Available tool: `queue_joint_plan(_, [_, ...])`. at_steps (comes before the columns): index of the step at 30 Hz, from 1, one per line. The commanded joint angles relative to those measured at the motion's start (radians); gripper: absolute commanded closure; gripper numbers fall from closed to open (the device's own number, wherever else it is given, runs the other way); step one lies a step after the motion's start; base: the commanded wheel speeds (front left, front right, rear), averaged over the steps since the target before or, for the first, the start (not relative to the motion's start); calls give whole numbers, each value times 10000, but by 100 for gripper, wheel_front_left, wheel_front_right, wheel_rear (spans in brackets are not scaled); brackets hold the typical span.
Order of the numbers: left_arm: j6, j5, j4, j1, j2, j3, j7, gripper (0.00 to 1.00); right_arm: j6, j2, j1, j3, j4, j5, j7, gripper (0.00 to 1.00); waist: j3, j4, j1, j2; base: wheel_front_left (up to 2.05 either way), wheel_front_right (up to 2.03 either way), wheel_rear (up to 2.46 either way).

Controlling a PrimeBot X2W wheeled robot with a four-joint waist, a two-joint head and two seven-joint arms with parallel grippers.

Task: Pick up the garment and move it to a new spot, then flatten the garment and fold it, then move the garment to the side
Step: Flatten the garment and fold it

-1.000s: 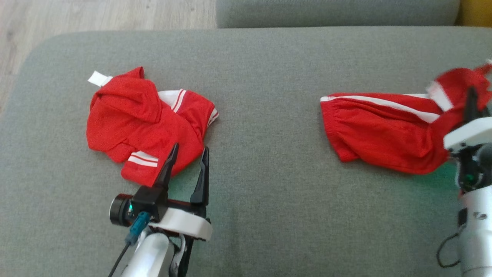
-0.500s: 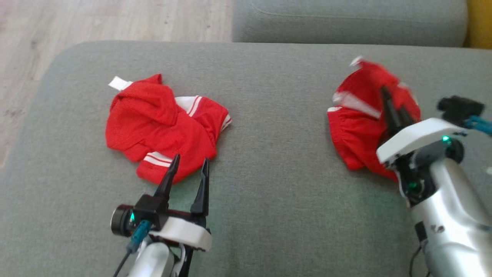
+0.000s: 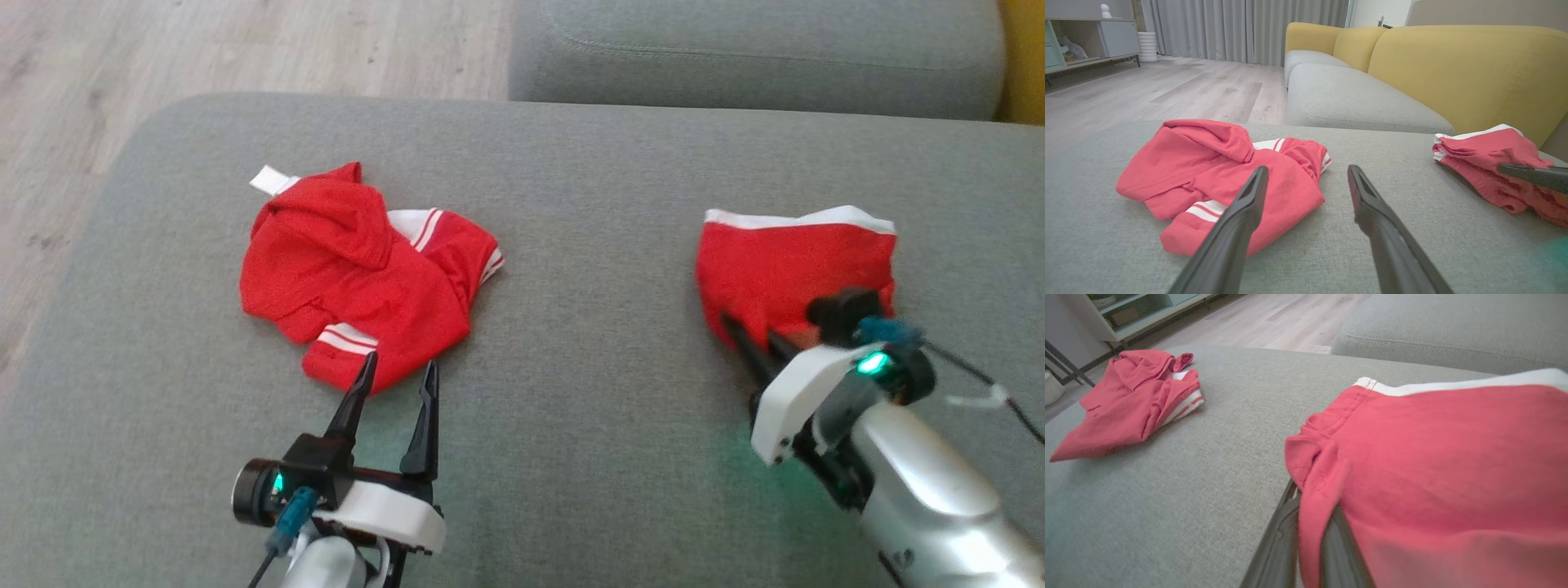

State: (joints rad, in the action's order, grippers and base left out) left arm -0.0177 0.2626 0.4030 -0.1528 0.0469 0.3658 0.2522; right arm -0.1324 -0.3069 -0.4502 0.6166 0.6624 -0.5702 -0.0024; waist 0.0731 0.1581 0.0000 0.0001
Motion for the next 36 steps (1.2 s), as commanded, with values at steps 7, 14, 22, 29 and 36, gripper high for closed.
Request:
queue_joint_plan(7, [-25, -49, -334, -229, 37, -357, 95, 0, 17, -78, -438, 129, 202, 582, -1342, 0, -204, -525, 0, -1, 0, 0, 0])
queue_joint_plan(14, [-109, -14, -820, -394, 36, -645, 95, 0, 17, 6, -241, -2231, 10, 1922, -2467, 0, -213, -1195, 0, -1, 0, 0, 0])
queue_joint_plan(22, [-264, 238, -1307, -333, 35, -948, 95, 0, 17, 1916, 1846, -6278, -2351, 5074, -2589, 0, -43, -1778, 0, -1, 0, 0, 0])
queue_joint_plan(29, [-295, 303, -1405, -346, 34, -931, 95, 0, 17, 2503, 2597, -7007, -3252, 5755, -2592, 0, 260, -1845, 0, -1, 0, 0, 0])
queue_joint_plan(36, [-234, 195, -1409, -721, 34, -761, 95, 0, 17, 2560, 2006, -7026, -3381, 5781, -2391, 58, 988, -1449, 0, -1, 0, 0, 0])
